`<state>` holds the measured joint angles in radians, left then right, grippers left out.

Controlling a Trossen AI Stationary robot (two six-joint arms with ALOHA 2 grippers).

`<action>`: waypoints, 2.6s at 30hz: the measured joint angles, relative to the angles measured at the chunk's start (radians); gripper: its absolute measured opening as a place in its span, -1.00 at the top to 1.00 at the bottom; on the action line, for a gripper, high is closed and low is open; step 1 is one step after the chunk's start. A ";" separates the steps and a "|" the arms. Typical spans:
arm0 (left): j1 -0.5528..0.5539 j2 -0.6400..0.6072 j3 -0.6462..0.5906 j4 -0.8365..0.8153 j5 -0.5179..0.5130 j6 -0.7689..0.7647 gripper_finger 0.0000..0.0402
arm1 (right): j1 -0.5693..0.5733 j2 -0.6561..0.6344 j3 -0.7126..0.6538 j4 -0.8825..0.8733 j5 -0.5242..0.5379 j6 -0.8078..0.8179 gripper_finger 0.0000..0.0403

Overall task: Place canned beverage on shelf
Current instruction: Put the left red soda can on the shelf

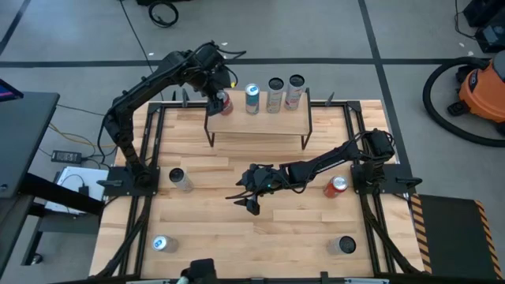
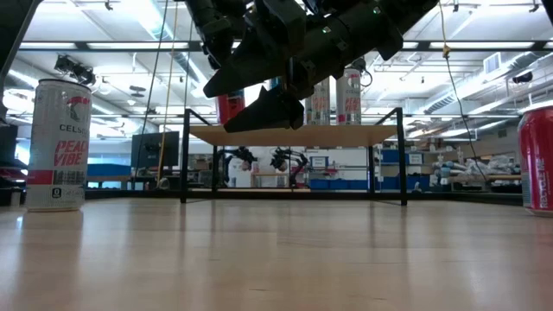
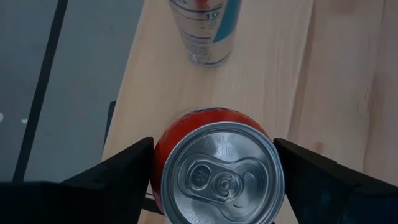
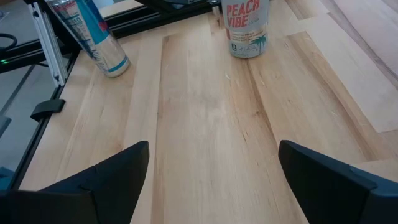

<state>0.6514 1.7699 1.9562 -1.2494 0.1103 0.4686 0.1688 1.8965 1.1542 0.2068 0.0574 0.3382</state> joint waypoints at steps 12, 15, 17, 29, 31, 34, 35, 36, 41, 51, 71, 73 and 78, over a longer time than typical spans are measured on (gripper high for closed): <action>-0.015 0.000 0.000 -0.008 -0.028 0.014 -0.58 | 0.000 0.000 0.000 0.000 0.000 0.000 -0.83; -0.023 0.000 0.000 -0.011 -0.027 0.013 -0.58 | 0.000 0.000 0.000 0.000 0.000 0.000 -0.83; -0.029 0.000 0.000 -0.009 -0.027 0.002 -0.58 | 0.000 0.000 0.000 0.000 0.000 0.000 -0.83; -0.037 0.001 0.000 -0.029 0.007 -0.068 -0.58 | -0.029 -0.051 0.002 0.017 0.002 0.010 -0.83; -0.038 0.011 0.001 -0.051 0.007 -0.085 -0.58 | -0.029 -0.053 0.002 0.035 0.001 0.018 -0.83; -0.032 0.024 0.002 -0.064 0.009 -0.092 -0.58 | -0.029 -0.053 0.002 0.065 0.001 0.036 -0.83; -0.031 0.027 0.003 -0.061 0.010 -0.092 -0.58 | -0.029 -0.053 0.002 0.062 0.001 0.036 -0.83; -0.030 0.031 0.003 -0.051 0.011 -0.092 -0.58 | -0.030 -0.054 0.002 0.060 0.001 0.037 -0.83; -0.032 0.036 0.002 -0.004 0.003 -0.092 -0.58 | -0.029 -0.054 0.002 0.053 -0.011 0.037 -0.83; -0.019 0.036 0.002 0.001 -0.002 -0.117 -0.58 | -0.029 -0.054 0.002 0.044 -0.017 0.037 -0.83; -0.019 0.036 0.002 -0.007 -0.001 -0.143 -0.58 | -0.061 -0.055 0.000 0.145 -0.006 0.000 -0.83; -0.019 0.036 0.002 -0.007 -0.001 -0.143 -0.58 | -0.061 -0.055 0.000 0.143 -0.006 0.000 -0.83; -0.019 0.036 0.002 -0.007 -0.001 -0.143 -0.58 | -0.061 -0.055 0.000 0.162 -0.006 -0.001 -0.83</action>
<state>0.6319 1.8061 1.9578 -1.2564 0.1093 0.3260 0.1078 1.8416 1.1542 0.3689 0.0513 0.3377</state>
